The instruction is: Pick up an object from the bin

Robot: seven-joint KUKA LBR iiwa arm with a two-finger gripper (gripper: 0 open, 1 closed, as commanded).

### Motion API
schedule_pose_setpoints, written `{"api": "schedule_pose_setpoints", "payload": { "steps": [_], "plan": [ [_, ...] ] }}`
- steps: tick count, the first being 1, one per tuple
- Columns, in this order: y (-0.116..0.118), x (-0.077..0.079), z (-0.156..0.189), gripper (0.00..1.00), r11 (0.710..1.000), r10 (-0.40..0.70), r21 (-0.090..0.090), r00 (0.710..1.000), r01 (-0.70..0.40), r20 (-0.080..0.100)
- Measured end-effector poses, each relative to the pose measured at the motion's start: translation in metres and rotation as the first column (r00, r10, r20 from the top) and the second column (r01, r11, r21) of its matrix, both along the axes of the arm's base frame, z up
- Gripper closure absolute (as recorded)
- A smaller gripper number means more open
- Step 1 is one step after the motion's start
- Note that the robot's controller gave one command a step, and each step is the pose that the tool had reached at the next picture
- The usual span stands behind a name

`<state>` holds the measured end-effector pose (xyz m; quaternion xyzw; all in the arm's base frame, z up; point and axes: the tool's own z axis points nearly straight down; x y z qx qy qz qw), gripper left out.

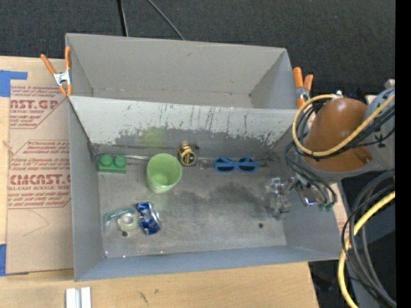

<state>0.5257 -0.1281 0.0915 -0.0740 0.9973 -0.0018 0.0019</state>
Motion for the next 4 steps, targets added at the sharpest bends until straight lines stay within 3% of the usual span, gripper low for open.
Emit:
{"api": "schedule_pose_setpoints", "payload": {
  "steps": [1,2,3,4],
  "plan": [
    [0.005,0.000,-0.001,0.00,1.000,0.006,0.004,1.000,-0.006,-0.003],
    [0.090,0.067,0.012,0.00,0.996,-0.085,0.008,0.996,0.085,0.004],
    [0.066,0.067,-0.020,0.00,0.937,-0.350,0.005,0.937,0.350,-0.003],
    [0.066,0.067,-0.019,1.00,0.937,-0.349,0.005,0.937,0.349,-0.002]
  ]
}}
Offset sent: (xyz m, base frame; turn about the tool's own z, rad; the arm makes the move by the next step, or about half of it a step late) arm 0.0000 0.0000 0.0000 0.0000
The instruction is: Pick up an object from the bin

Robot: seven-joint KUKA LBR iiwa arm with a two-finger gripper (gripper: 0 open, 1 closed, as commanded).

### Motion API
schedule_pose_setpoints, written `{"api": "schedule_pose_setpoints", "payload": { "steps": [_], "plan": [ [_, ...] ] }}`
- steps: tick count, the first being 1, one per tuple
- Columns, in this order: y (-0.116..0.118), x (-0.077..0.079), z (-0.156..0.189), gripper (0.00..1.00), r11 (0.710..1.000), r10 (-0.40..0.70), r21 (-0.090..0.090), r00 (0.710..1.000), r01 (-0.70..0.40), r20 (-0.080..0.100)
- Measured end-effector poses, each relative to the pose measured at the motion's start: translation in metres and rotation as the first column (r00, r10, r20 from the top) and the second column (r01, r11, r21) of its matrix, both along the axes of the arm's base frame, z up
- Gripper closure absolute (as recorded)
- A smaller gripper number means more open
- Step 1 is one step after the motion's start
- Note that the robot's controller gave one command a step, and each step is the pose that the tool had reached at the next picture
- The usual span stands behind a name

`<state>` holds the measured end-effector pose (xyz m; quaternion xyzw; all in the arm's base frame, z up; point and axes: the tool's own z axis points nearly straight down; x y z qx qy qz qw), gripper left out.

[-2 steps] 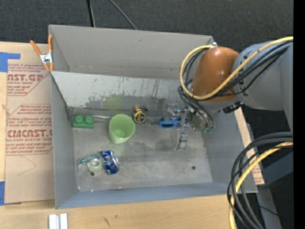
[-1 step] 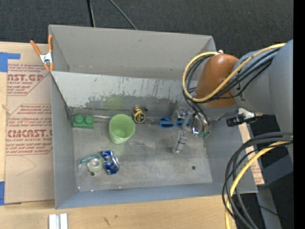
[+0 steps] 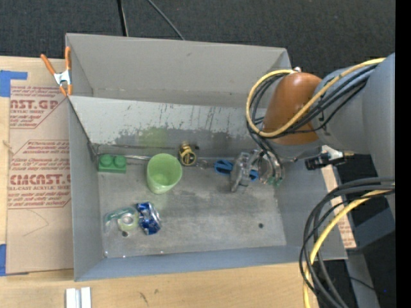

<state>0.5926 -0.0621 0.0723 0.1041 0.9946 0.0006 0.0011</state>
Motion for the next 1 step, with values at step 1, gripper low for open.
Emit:
{"api": "schedule_pose_setpoints", "payload": {
  "steps": [1],
  "plan": [
    [-0.0934,-0.0296,0.0209,1.00,0.968,0.249,-0.004,0.968,-0.249,-0.001]
  ]
}}
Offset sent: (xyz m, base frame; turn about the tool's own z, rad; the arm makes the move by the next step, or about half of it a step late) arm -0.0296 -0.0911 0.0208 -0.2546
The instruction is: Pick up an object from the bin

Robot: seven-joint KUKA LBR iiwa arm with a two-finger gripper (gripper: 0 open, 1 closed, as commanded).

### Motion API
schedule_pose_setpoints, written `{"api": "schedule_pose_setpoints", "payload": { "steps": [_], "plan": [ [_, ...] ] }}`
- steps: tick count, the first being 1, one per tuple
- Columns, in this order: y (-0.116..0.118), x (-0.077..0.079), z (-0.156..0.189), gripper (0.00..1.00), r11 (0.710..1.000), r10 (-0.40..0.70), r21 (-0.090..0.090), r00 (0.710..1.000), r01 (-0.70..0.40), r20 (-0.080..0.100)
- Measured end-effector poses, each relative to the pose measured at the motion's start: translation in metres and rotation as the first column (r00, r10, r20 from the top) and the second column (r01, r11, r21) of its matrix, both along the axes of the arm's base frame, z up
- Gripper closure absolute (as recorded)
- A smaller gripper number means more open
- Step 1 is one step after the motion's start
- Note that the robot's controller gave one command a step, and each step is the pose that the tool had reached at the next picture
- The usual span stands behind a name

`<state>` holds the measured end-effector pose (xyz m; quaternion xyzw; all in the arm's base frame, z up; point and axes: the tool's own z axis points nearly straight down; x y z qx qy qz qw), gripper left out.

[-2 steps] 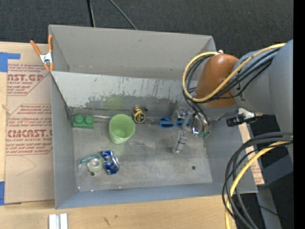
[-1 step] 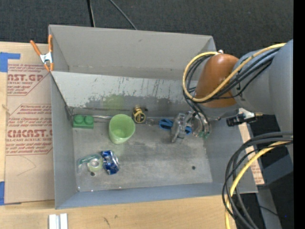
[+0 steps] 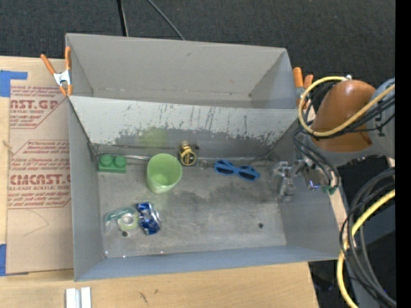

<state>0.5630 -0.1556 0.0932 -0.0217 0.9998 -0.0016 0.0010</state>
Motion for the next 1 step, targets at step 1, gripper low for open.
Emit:
{"api": "schedule_pose_setpoints", "payload": {
  "steps": [1],
  "plan": [
    [0.0026,0.0005,-0.0004,0.00,1.000,0.002,0.003,1.000,-0.002,0.000]
  ]
}}
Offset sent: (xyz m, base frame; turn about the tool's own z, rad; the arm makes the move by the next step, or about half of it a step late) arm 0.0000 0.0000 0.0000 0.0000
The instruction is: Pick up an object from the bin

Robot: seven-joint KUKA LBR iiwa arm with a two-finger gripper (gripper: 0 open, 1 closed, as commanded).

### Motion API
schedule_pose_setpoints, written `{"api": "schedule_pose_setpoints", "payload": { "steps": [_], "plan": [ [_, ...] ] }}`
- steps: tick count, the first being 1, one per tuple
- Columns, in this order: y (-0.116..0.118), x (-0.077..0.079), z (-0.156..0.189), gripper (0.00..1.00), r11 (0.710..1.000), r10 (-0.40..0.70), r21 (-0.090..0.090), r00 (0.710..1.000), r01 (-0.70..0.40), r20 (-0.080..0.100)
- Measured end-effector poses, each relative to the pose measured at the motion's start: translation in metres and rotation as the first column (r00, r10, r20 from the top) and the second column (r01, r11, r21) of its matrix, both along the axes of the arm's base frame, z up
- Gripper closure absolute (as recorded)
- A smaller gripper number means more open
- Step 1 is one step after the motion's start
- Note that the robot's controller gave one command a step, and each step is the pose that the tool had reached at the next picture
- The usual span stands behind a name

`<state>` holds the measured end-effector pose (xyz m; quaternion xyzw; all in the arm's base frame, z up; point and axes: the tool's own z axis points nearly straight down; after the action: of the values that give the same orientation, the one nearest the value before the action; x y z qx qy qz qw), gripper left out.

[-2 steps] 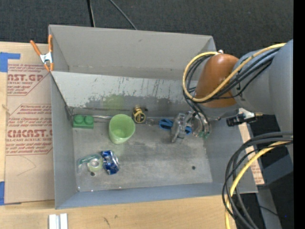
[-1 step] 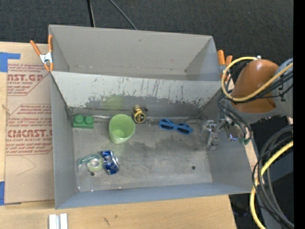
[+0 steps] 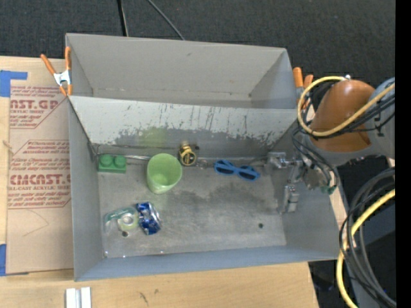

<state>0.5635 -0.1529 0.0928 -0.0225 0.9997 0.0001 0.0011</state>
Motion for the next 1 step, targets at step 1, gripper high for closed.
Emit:
{"api": "schedule_pose_setpoints", "payload": {
  "steps": [1],
  "plan": [
    [0.0639,0.0257,0.0452,0.00,1.000,-0.025,0.003,1.000,0.025,0.006]
  ]
}}
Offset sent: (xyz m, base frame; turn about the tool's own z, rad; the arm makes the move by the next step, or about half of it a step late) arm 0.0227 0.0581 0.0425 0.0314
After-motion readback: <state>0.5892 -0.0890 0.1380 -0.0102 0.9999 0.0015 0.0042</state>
